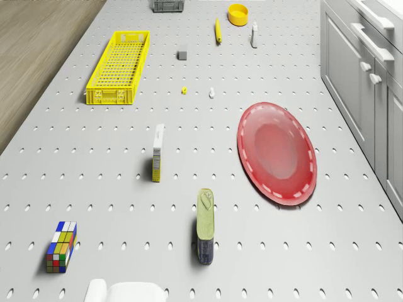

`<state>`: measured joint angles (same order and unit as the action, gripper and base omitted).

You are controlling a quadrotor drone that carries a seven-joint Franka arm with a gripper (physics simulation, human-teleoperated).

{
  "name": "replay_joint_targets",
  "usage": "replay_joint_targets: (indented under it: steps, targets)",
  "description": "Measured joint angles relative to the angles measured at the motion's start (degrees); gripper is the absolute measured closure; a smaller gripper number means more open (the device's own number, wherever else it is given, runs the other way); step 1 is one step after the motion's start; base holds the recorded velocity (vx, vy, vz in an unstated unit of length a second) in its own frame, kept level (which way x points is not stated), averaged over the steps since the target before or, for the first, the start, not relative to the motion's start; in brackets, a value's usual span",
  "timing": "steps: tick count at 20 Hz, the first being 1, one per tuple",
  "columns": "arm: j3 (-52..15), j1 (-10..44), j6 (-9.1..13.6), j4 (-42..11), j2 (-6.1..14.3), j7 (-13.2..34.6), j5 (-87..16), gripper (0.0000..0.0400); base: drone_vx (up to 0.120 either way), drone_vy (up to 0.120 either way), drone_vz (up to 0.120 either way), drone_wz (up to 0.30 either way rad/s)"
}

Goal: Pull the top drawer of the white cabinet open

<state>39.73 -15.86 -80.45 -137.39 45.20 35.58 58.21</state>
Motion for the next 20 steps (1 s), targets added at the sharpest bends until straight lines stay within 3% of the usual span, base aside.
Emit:
replay_joint_targets:
  steps: [20]
  targets:
    - [4.8, -8.0, -5.9, -1.8, 5.5, 2.5, -1.9, 0.0095, 0.120, -0.120, 0.008, 0.000]
